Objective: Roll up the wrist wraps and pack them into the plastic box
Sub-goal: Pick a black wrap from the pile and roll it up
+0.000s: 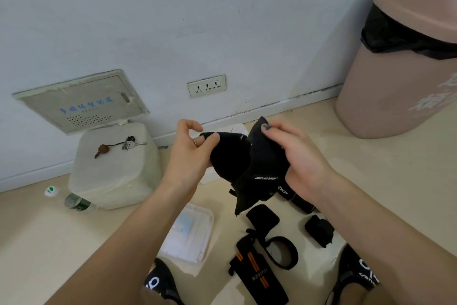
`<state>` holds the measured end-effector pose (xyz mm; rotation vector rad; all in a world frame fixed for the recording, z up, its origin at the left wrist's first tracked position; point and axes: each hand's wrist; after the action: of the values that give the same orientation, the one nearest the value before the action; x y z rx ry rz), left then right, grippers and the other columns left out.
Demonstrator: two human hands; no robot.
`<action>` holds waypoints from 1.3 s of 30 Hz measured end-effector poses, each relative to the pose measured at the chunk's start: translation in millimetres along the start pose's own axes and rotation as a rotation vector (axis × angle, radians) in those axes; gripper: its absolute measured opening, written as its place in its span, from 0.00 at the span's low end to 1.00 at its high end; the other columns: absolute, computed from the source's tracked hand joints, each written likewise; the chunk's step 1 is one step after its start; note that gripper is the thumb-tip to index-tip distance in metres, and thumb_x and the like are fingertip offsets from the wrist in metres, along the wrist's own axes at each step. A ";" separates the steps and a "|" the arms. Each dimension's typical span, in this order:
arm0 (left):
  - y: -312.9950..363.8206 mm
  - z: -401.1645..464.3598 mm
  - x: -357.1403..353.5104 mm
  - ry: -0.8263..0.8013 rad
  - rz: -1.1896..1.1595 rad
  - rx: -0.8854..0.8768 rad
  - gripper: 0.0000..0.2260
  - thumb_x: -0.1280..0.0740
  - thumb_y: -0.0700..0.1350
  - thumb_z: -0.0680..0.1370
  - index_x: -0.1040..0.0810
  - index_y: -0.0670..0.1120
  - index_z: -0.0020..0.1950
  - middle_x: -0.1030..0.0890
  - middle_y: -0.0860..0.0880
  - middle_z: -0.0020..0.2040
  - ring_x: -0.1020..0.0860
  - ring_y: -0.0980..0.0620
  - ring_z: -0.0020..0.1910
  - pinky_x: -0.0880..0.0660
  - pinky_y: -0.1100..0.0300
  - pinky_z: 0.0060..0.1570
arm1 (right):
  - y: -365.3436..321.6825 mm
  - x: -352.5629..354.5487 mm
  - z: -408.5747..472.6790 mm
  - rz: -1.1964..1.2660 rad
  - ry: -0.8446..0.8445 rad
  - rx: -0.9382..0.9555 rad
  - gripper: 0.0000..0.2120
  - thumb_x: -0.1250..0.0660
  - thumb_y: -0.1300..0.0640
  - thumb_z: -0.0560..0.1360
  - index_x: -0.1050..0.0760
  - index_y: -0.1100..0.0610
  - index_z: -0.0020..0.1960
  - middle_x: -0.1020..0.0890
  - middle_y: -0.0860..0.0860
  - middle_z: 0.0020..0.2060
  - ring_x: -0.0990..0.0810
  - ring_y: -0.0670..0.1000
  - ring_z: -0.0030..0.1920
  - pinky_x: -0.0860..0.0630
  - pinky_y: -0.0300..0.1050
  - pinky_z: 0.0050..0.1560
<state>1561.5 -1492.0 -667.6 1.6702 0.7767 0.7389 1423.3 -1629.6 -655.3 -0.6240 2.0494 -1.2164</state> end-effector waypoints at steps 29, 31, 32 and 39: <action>0.9 -7.1 -14.5 -0.108 -0.011 -0.009 0.06 0.33 0.42 0.83 0.16 0.42 0.52 0.20 0.42 0.40 0.22 0.47 0.39 0.23 0.49 0.41 | 24.7 -7.0 1.0 -0.269 0.080 0.037 0.03 0.31 0.59 0.81 0.21 0.59 0.51 0.15 0.61 0.40 0.16 0.54 0.39 0.21 0.52 0.45; 1.6 -7.2 -14.9 -0.094 -0.011 -0.022 0.05 0.32 0.41 0.82 0.16 0.43 0.52 0.18 0.45 0.39 0.21 0.51 0.39 0.22 0.52 0.41 | 25.7 -6.8 0.8 -0.275 0.085 0.035 0.03 0.31 0.59 0.81 0.21 0.58 0.51 0.16 0.57 0.37 0.17 0.53 0.38 0.22 0.49 0.42; 1.5 -7.0 -15.1 -0.089 -0.011 -0.024 0.05 0.32 0.41 0.82 0.16 0.43 0.52 0.18 0.47 0.38 0.21 0.52 0.38 0.21 0.53 0.40 | 26.0 -6.9 0.7 -0.274 0.087 0.033 0.03 0.31 0.59 0.81 0.21 0.58 0.51 0.16 0.55 0.36 0.17 0.53 0.38 0.22 0.49 0.42; 1.2 -5.1 -15.1 -0.076 -0.021 -0.019 0.04 0.32 0.40 0.82 0.17 0.42 0.53 0.18 0.48 0.35 0.21 0.51 0.33 0.25 0.58 0.29 | 26.6 -7.8 1.5 -0.296 0.100 0.032 0.03 0.31 0.59 0.80 0.21 0.58 0.50 0.15 0.61 0.42 0.16 0.59 0.41 0.20 0.54 0.46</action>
<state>1548.7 -1501.5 -666.6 1.6615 0.7304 0.6627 1427.8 -1613.0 -677.1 -0.8915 2.0666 -1.4716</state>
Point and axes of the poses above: each hand's wrist, its own z-axis towards the middle knuckle, its own x-axis out of the back of the hand, y = z × x
